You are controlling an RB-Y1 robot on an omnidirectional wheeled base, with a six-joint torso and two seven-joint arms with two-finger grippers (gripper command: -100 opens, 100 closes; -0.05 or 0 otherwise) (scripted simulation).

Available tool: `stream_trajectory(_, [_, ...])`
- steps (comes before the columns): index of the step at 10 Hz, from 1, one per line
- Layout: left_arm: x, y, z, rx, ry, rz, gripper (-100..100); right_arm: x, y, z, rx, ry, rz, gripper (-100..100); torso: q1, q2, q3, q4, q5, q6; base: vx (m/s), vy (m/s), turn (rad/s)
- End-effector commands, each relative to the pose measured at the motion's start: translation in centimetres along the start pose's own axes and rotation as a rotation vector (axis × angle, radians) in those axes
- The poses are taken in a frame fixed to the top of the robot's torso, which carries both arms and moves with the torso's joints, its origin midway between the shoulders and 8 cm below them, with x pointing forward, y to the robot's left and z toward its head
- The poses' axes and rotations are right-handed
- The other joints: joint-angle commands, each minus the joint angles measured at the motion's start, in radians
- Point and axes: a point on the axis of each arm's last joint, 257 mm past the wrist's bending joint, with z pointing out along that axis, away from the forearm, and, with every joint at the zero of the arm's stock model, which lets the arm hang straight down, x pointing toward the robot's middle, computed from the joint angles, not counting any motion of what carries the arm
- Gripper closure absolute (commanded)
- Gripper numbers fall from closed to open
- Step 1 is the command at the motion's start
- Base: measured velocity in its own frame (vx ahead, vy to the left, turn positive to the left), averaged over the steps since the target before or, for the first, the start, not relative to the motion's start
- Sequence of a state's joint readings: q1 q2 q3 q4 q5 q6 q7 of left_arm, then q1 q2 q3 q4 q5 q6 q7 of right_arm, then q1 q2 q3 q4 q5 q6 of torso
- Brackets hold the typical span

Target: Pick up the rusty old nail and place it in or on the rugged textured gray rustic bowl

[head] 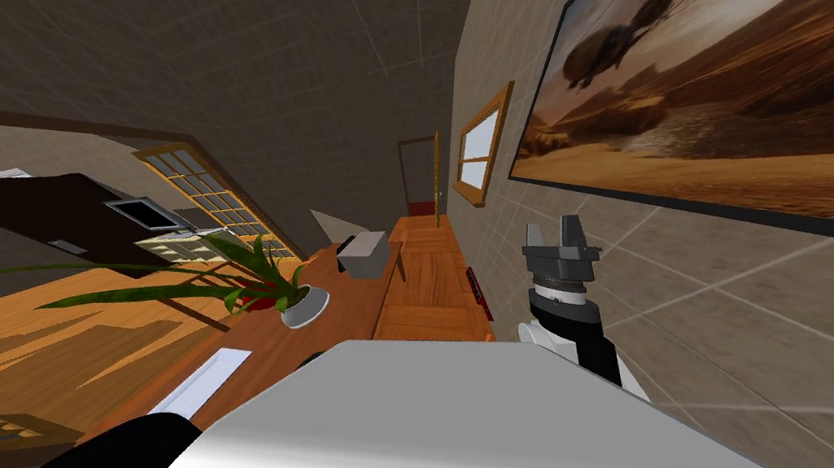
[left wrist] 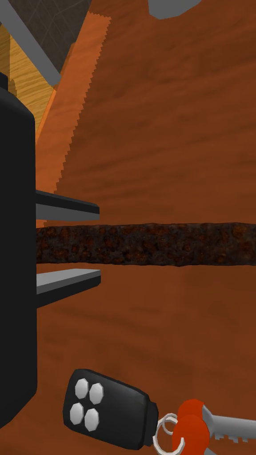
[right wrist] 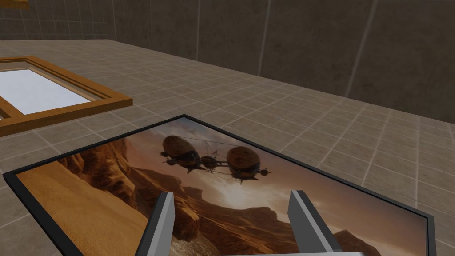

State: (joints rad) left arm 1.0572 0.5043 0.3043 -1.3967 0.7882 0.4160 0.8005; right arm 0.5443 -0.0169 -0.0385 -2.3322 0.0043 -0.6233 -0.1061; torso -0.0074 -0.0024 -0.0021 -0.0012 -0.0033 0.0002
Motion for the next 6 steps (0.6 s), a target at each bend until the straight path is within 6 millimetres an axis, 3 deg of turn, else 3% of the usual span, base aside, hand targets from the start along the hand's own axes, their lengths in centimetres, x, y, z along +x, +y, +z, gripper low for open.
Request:
stream_trajectory(1, [-1.4, -2.2, -1.2, 0.022, -0.036, -0.01, 100, 0.0, 0.0, 0.0, 0.0, 0.0, 0.0, 0, 0.0, 0.0, 0.0, 0.0, 0.0, 0.0, 0.086, -0.186, 0.036])
stream_trajectory(3, [-2.4, -3.2, -2.1, 0.029, -0.063, -0.023, 100, 0.0, 0.0, 0.0, 0.0, 0.0, 0.0, 0, -0.004, -0.002, -0.001, 0.0, -0.001, 0.0, 0.075, -0.16, 0.034])
stream_trajectory(6, [-3.7, -4.3, -3.4, 0.031, -0.106, -0.045, 100, 0.0, 0.0, 0.0, 0.0, 0.0, 0.0, 0, 0.003, -0.002, -0.001, 0.0, 0.0, 0.0, 0.065, -0.082, 0.015])
